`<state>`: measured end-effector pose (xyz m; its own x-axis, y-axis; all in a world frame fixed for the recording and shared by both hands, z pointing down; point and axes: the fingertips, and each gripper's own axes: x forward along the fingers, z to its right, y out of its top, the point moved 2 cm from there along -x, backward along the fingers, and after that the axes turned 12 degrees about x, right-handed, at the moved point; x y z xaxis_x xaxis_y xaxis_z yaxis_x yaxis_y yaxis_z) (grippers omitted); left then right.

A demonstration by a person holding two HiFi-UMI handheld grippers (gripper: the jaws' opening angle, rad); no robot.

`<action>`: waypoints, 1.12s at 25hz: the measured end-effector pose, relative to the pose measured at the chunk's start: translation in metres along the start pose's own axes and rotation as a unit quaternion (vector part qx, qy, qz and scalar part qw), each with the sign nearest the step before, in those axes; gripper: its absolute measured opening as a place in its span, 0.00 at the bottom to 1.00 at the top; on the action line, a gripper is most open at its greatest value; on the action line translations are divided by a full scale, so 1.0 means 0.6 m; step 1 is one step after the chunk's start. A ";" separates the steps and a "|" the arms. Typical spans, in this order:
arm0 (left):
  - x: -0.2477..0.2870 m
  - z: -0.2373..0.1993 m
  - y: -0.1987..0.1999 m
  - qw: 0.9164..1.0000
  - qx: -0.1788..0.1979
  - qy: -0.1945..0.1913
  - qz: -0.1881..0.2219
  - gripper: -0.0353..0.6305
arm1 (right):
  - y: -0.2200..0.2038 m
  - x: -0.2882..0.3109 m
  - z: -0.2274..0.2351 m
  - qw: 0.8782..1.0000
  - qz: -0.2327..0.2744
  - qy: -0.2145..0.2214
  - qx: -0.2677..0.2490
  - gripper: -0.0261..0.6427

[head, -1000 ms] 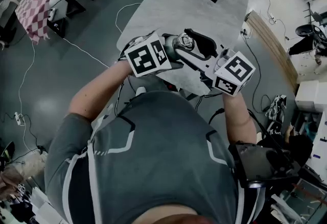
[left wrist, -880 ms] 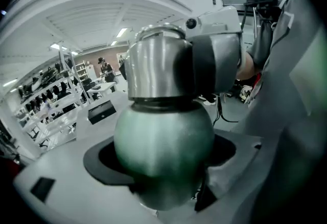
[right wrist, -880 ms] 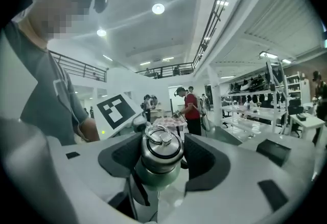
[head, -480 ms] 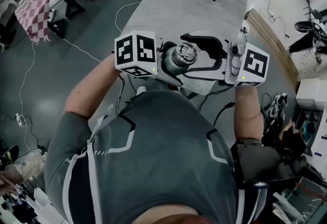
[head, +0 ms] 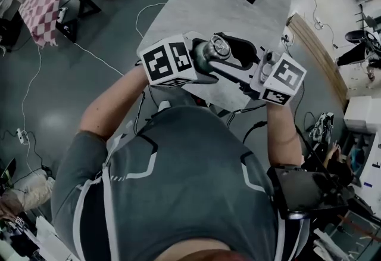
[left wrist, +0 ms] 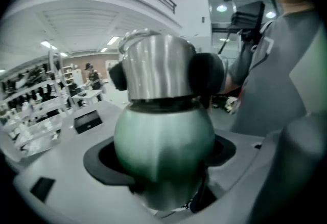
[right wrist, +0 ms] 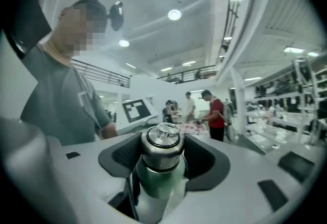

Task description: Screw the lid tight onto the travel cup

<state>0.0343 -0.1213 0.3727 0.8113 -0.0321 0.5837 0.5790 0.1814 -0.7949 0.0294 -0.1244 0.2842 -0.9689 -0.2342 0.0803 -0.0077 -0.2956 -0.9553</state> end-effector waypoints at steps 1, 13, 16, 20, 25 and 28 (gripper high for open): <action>0.007 -0.017 -0.020 0.999 -0.003 0.031 -0.030 0.65 | -0.012 0.003 0.020 0.999 0.001 -0.048 0.019 0.45; -0.006 0.049 0.027 0.991 0.011 -0.110 0.073 0.65 | 0.008 -0.021 -0.037 0.997 -0.001 0.080 -0.003 0.52; -0.031 0.080 0.056 0.975 0.018 -0.186 0.122 0.65 | 0.026 -0.023 -0.071 0.985 0.005 0.172 -0.028 0.52; -0.043 0.103 0.072 0.963 0.032 -0.229 0.139 0.65 | 0.035 -0.012 -0.096 0.973 0.003 0.228 -0.044 0.51; -0.030 0.082 0.067 0.977 0.027 -0.175 0.120 0.65 | 0.033 -0.008 -0.079 0.981 0.013 0.194 -0.025 0.48; -0.010 0.037 0.026 0.995 0.005 -0.085 0.058 0.65 | 0.012 0.002 -0.032 0.996 0.015 0.081 -0.013 0.48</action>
<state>0.0366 -0.0962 0.3602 0.8473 0.1560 0.5077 0.4803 0.1832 -0.8578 0.0235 -0.1089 0.2720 -0.9960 -0.0892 0.0056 0.0185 -0.2664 -0.9637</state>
